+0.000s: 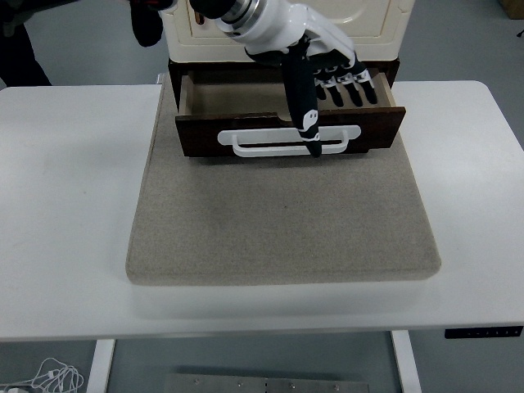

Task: Open the drawer under the combination cabinet

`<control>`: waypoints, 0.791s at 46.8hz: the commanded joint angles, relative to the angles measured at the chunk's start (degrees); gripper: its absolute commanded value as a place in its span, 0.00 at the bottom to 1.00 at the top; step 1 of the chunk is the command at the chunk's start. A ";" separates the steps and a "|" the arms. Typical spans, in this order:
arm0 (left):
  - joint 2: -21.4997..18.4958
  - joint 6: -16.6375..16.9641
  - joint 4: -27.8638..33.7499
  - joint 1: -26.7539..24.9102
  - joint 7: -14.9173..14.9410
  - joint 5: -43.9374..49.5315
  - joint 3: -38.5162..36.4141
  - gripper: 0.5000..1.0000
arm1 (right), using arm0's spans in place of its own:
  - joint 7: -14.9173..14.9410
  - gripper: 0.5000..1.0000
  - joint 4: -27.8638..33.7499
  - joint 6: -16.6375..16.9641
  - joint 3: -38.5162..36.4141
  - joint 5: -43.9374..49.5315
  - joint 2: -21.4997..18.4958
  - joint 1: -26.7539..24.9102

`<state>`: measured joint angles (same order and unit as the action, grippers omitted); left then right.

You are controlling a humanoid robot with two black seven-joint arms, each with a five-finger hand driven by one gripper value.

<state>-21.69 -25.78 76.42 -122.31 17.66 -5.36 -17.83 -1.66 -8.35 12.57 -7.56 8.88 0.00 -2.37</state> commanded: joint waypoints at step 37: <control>-8.55 10.47 -35.44 0.58 -18.88 -1.32 40.68 1.00 | -0.01 0.85 0.00 0.00 0.00 0.00 0.00 0.00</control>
<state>-29.64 -18.97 45.18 -121.88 1.69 -7.00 21.74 -1.66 -8.35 12.57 -7.56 8.88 0.00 -2.37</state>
